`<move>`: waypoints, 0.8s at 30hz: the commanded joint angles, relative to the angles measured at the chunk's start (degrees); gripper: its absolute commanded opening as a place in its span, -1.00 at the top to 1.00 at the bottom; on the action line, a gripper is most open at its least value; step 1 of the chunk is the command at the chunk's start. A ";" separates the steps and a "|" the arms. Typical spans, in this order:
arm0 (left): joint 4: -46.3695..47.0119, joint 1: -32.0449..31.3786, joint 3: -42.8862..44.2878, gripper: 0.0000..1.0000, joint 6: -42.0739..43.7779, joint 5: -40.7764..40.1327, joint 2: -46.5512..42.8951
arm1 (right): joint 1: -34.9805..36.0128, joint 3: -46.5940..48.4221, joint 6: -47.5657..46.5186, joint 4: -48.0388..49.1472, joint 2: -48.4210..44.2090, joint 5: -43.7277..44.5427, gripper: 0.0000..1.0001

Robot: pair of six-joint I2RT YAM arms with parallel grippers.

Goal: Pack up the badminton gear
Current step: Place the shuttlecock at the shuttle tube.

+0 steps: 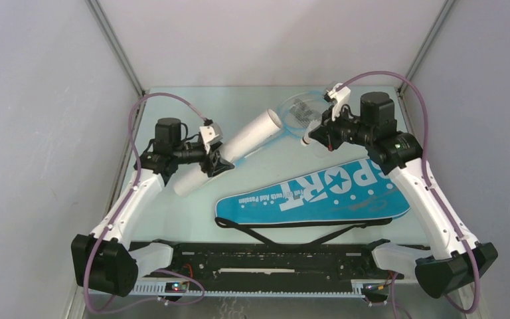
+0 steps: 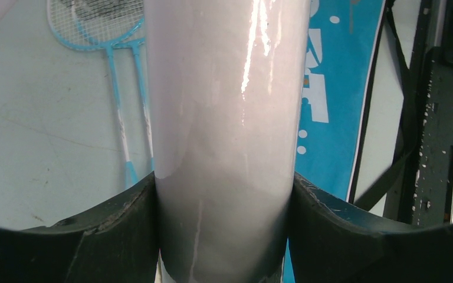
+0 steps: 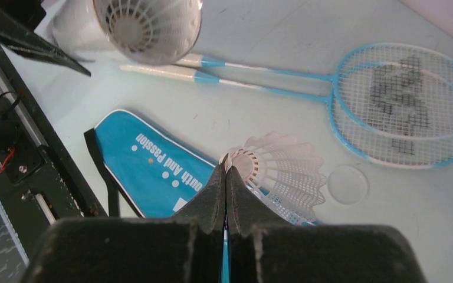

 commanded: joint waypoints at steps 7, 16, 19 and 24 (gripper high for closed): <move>-3.57 -3.09 3.22 0.53 8.18 3.65 -0.69 | -0.93 2.92 4.81 6.39 -3.29 -1.59 1.00; -1.05 -5.90 2.67 0.53 6.10 2.59 -0.95 | -0.94 8.17 9.46 5.23 -1.88 -7.46 1.00; -0.60 -6.32 2.98 0.53 5.37 2.88 -0.96 | -0.89 8.23 10.70 5.95 -1.66 -9.07 1.00; 0.95 -7.34 2.97 0.54 3.56 3.34 -1.07 | -0.85 6.64 14.64 8.51 -1.08 -11.18 1.00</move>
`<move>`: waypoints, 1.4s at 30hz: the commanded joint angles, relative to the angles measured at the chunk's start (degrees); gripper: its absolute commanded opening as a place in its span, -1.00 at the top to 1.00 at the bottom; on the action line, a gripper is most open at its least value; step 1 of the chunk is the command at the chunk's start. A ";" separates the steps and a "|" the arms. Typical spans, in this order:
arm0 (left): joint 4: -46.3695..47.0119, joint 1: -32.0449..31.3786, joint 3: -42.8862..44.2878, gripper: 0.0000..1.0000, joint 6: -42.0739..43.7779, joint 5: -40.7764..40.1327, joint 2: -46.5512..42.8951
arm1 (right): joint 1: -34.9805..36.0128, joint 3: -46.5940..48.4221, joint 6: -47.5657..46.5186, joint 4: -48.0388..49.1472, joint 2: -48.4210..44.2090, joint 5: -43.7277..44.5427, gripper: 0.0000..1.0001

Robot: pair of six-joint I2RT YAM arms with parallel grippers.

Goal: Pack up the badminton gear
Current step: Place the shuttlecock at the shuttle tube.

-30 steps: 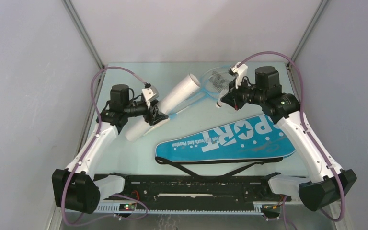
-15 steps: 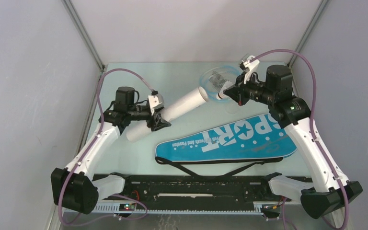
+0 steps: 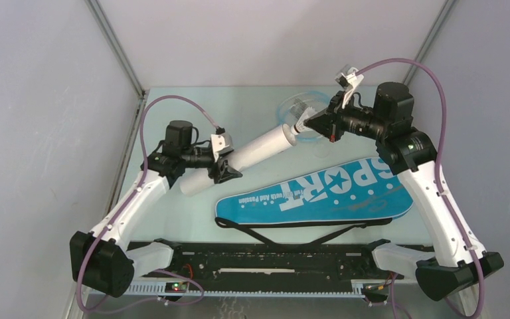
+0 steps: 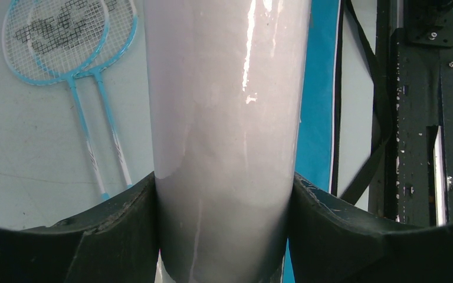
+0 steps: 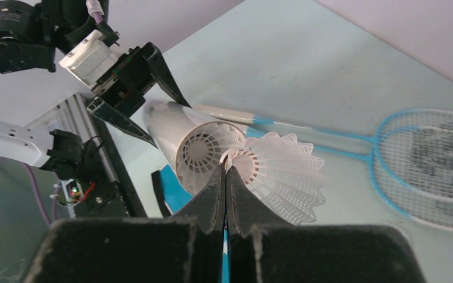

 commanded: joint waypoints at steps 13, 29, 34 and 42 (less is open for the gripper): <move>9.69 -2.21 1.52 0.55 -7.67 2.40 -1.16 | 0.53 -6.45 12.76 11.76 2.88 -12.35 1.00; 7.88 -2.57 0.31 0.56 -2.94 0.46 -1.77 | -1.01 -9.39 12.93 15.39 2.83 -21.10 0.39; 7.58 -2.61 0.31 0.56 -2.14 0.39 -1.51 | -1.67 -9.26 12.21 15.03 1.48 -21.24 -0.01; 7.13 -2.65 -0.12 0.56 -1.32 -0.08 -1.90 | -2.85 -7.84 10.95 13.02 0.34 -22.24 -0.16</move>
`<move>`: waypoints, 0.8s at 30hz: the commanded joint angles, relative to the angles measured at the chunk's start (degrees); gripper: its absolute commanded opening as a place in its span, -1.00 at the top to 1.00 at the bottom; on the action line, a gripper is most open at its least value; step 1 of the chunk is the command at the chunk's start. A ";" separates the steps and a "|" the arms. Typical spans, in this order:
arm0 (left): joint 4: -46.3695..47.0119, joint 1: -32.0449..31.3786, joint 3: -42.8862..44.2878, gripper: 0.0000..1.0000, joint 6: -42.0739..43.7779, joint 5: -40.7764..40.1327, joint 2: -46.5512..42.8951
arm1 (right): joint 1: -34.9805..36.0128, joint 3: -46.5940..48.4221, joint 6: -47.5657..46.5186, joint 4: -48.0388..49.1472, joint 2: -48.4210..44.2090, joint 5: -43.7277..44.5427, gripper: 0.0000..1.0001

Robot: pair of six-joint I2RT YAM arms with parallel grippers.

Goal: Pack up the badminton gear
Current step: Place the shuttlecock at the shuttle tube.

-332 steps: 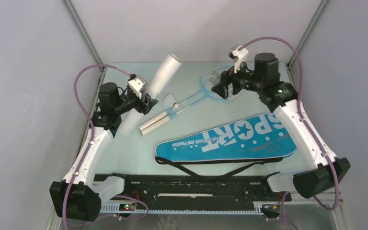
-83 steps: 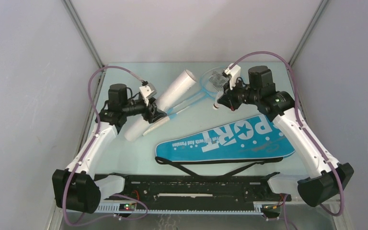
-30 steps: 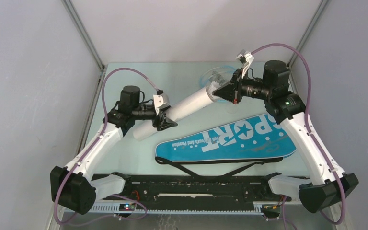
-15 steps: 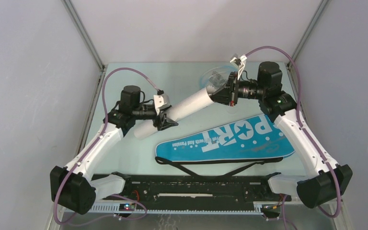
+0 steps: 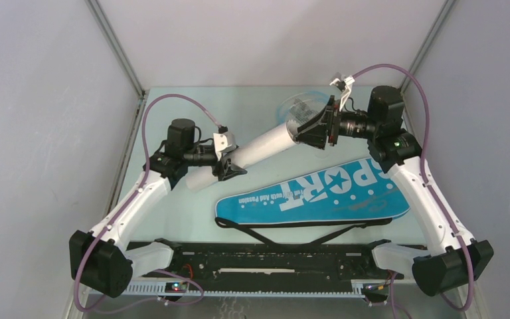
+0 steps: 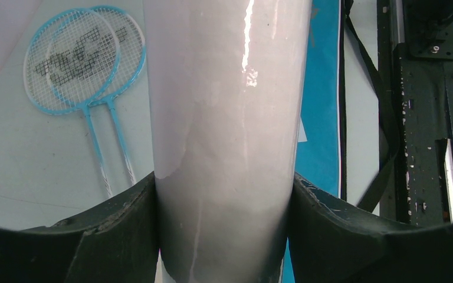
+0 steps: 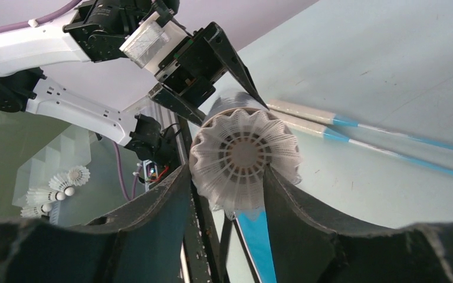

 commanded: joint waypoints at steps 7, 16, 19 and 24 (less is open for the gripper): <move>0.86 -0.16 -0.13 0.56 1.25 -0.08 -2.34 | -0.10 1.45 -3.40 -2.09 -1.87 -3.61 -0.36; -0.17 -0.25 0.08 0.56 1.42 0.39 -2.57 | 3.24 5.47 -18.80 -14.40 -2.23 0.41 -0.57; -0.45 -0.29 0.09 0.56 1.52 0.36 -2.68 | 6.94 7.09 -24.49 -19.33 -1.54 4.64 -0.57; -0.50 -0.34 0.31 0.56 1.44 0.24 -2.91 | 12.58 7.21 -29.81 -22.80 -1.04 10.44 -0.45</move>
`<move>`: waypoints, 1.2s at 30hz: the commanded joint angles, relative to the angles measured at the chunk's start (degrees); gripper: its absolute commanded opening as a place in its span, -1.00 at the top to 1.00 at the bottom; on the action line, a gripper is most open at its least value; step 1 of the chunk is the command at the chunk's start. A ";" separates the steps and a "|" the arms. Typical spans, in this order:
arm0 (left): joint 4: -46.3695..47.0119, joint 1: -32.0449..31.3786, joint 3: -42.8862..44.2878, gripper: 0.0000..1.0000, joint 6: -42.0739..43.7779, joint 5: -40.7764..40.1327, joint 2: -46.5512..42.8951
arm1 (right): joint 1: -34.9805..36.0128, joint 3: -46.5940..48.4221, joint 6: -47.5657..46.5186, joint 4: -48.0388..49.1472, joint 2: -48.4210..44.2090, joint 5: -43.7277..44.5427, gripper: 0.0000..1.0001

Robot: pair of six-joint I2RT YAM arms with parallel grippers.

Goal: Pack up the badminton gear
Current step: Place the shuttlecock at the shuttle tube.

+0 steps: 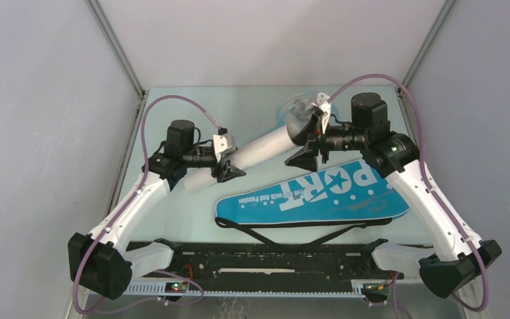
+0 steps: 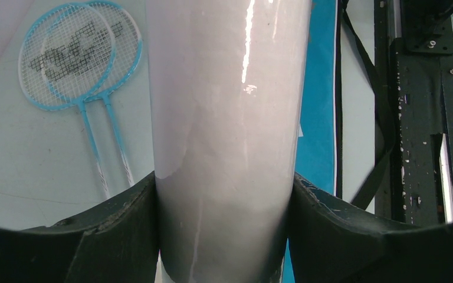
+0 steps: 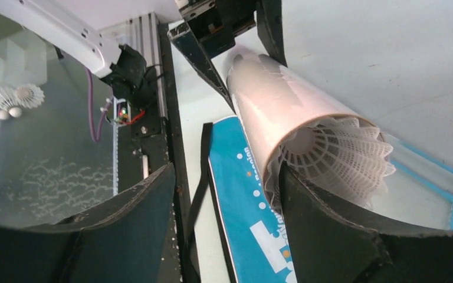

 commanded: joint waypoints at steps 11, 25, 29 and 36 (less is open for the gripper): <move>6.02 -0.34 -0.09 0.57 -5.17 2.57 -1.62 | 9.06 1.64 -9.55 -6.32 3.32 6.98 -0.18; 0.91 -0.43 -1.01 0.57 4.82 2.20 -1.35 | 7.86 4.89 -12.18 -9.04 2.00 8.89 -0.53; -0.40 -0.43 -0.93 0.56 6.70 2.88 -0.93 | 5.60 6.28 -13.14 -10.72 0.14 9.51 -0.75; -1.17 -0.43 -0.66 0.56 7.13 3.71 -0.38 | 0.81 7.35 -14.28 -13.02 -2.45 7.83 -0.89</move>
